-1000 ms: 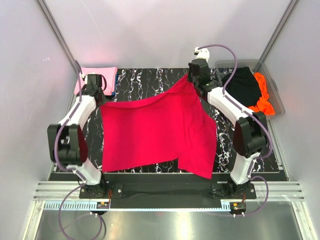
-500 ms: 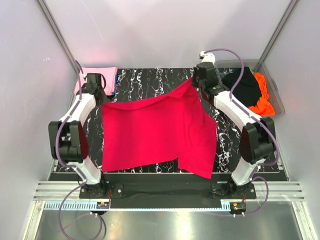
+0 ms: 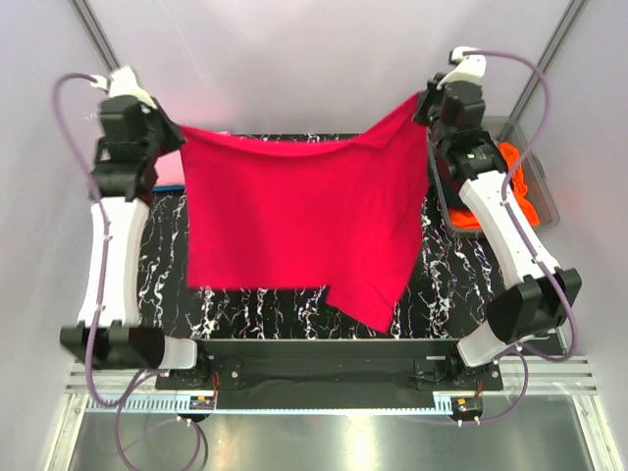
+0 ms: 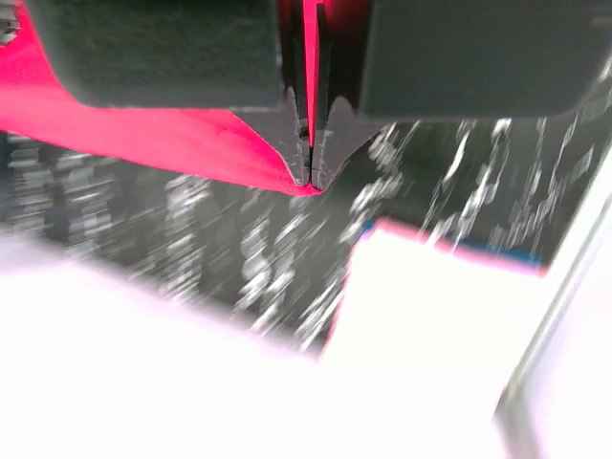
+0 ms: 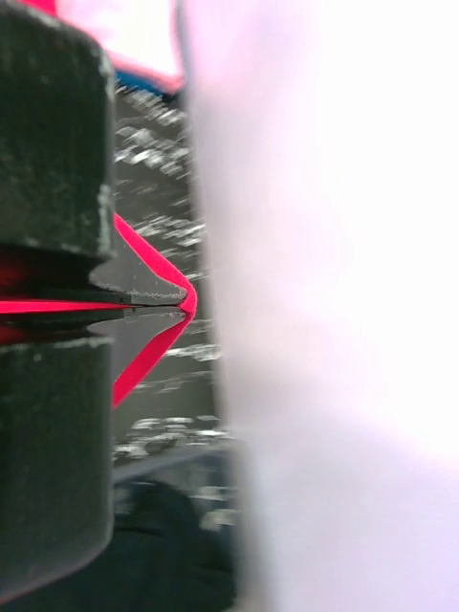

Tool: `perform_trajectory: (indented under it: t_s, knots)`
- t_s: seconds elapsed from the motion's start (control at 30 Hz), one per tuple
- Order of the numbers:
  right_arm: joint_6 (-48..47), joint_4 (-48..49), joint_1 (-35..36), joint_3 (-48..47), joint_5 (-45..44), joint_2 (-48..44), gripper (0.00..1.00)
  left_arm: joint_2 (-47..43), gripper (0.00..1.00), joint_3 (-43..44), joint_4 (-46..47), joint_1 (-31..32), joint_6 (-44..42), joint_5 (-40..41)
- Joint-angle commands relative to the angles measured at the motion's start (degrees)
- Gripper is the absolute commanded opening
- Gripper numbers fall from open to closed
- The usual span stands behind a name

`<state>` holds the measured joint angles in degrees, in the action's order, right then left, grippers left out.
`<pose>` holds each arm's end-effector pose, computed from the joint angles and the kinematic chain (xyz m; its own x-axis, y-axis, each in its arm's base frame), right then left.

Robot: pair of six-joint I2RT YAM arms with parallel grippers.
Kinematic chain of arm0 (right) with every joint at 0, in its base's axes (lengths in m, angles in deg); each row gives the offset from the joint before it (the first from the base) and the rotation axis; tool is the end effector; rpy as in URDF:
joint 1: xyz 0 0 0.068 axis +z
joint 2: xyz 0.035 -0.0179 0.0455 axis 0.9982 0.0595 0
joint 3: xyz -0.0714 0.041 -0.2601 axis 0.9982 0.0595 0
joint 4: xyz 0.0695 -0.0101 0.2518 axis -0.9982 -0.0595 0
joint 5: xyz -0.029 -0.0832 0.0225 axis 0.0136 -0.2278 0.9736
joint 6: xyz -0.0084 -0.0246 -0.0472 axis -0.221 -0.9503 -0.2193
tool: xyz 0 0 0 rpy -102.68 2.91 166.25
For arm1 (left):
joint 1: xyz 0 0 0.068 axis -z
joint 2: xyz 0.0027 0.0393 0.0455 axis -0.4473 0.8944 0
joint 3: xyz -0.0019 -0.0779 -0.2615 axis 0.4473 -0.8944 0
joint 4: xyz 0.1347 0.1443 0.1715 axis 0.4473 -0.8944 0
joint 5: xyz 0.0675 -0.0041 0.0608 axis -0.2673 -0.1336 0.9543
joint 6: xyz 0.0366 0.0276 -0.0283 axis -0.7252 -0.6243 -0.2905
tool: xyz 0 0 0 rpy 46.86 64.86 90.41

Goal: Fold and stack the t-shirts
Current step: Flatten the tshirt out

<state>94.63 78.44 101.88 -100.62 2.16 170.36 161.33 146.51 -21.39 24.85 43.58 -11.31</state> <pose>0.3595 0.0893 0.4428 -0.0790 0.1761 -0.9812 -0.0091 0.9841 0.1774 0.2972 0.0104 0.4561 -0.2788 -0.3583 -0.8910 -0.1753 0.9312 -0.3196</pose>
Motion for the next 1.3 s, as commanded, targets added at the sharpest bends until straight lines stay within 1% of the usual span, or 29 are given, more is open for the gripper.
perform_trajectory:
  t_s: [0.0, 0.03, 0.1, 0.17, 0.2, 0.37, 0.47, 0.57, 0.63, 0.73, 0.83, 0.9, 0.93, 1.1, 1.17, 1.23, 1.27]
  knots:
    - [-5.0, 4.6, 0.1, -7.2, 0.0, -6.1, 0.0, -7.6, 0.0, 8.8, 2.3, -0.3, -3.5, -7.7]
    - [-5.7, 5.3, 0.1, -7.9, 1.3, -8.0, 0.0, -8.7, 0.0, 10.2, 2.4, -0.2, -4.3, -9.4]
    - [-6.9, 9.3, 0.1, -7.3, 1.7, -10.6, 0.0, -10.7, 0.0, 14.0, 2.4, 0.5, -6.2, -9.6]
    - [-7.7, 11.2, 0.1, -6.6, 1.3, -14.3, 0.0, -13.3, 0.0, 17.6, 2.7, 0.5, -6.6, -10.1]
    - [-8.0, 13.3, 0.1, -6.2, 1.3, -15.5, 0.0, -14.2, 0.0, 18.7, 2.7, 0.5, -7.1, -10.4]
    - [-8.3, 17.1, 0.1, -4.0, 1.5, -23.7, 0.0, -19.8, 0.0, 24.1, 2.8, 1.5, -8.2, -10.2]
    - [-8.3, 20.0, 0.1, -0.9, 2.1, -29.3, 0.0, -22.4, 0.0, 26.4, 2.8, 3.8, -8.4, -10.7]
    - [-8.1, 21.5, 0.1, 1.1, 2.8, -34.7, 0.0, -24.6, 0.0, 29.1, 2.0, 5.8, -8.9, -8.9]
    - [-7.9, 21.9, 0.0, 1.3, 4.0, -38.0, 0.0, -25.2, 0.0, 30.6, 1.1, 7.1, -9.9, -6.4]
    - [-6.9, 21.8, 0.1, -0.2, 5.1, -39.8, 0.0, -25.9, 0.0, 33.0, 0.2, 9.6, -11.5, -3.2]
    - [-5.4, 21.5, 0.1, -1.9, 5.7, -39.1, 0.0, -25.3, 0.0, 33.6, -0.7, 11.9, -13.5, 0.8]
    - [-4.5, 21.1, 0.1, -3.0, 5.7, -37.8, 0.0, -24.3, 0.0, 32.5, -1.1, 13.1, -14.7, 3.1]
    - [-4.1, 20.5, 0.0, -3.6, 5.7, -35.8, 0.0, -23.9, 0.0, 31.5, -1.1, 13.1, -15.3, 3.8]
    - [-2.2, 17.7, 0.0, -3.7, 6.2, -28.7, 0.0, -21.3, 0.0, 21.2, -0.8, 13.1, -19.0, 10.6]
    - [-1.6, 17.7, 0.1, -2.3, 6.0, -26.9, 0.0, -20.7, 0.0, 14.7, 0.0, 13.1, -20.0, 13.3]
    - [-1.1, 17.7, 0.1, -0.1, 5.7, -23.8, 0.0, -20.9, 0.0, 8.7, 4.1, 13.1, -21.7, 17.1]
    - [-0.5, 17.8, 0.0, 0.8, 5.8, -22.7, 0.0, -21.3, 0.0, 2.1, 5.8, 12.8, -22.8, 18.2]
